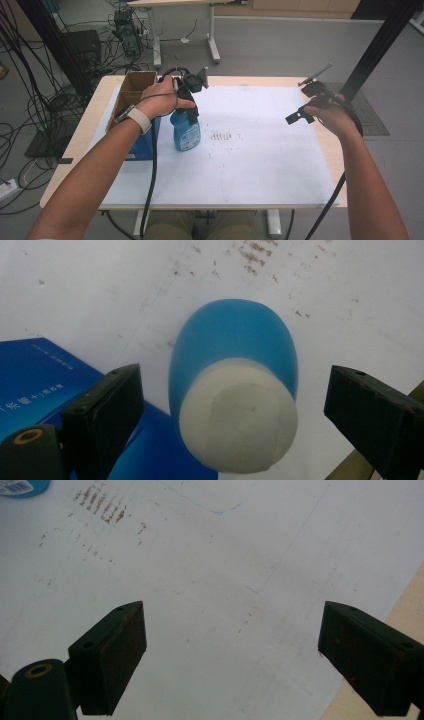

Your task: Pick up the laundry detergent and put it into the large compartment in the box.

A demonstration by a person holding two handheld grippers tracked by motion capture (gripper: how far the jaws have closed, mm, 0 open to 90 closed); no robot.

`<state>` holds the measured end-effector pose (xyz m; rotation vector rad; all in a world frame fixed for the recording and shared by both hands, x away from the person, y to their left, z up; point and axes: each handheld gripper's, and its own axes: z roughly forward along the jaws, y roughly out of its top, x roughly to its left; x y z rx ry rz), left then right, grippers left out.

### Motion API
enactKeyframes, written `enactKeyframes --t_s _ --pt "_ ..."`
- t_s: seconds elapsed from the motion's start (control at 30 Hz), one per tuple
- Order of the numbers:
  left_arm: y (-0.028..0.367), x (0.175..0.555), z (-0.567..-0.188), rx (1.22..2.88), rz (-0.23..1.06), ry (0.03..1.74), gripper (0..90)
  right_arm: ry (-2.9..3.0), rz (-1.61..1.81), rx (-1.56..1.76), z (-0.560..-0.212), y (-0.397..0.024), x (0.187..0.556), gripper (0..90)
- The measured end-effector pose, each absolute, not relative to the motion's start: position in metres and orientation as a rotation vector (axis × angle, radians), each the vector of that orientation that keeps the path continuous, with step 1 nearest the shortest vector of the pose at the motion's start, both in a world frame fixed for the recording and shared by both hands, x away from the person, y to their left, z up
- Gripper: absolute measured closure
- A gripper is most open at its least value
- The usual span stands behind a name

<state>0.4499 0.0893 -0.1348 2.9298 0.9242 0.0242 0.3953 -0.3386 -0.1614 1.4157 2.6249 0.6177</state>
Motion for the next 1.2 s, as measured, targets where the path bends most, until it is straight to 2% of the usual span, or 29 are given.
enactKeyframes --t_s 1.2 --pt "0.09 0.4504 -0.138 2.926 0.014 0.917 9.8 2.627 0.619 1.41 -0.1609 -0.3374 0.3955 12.0"
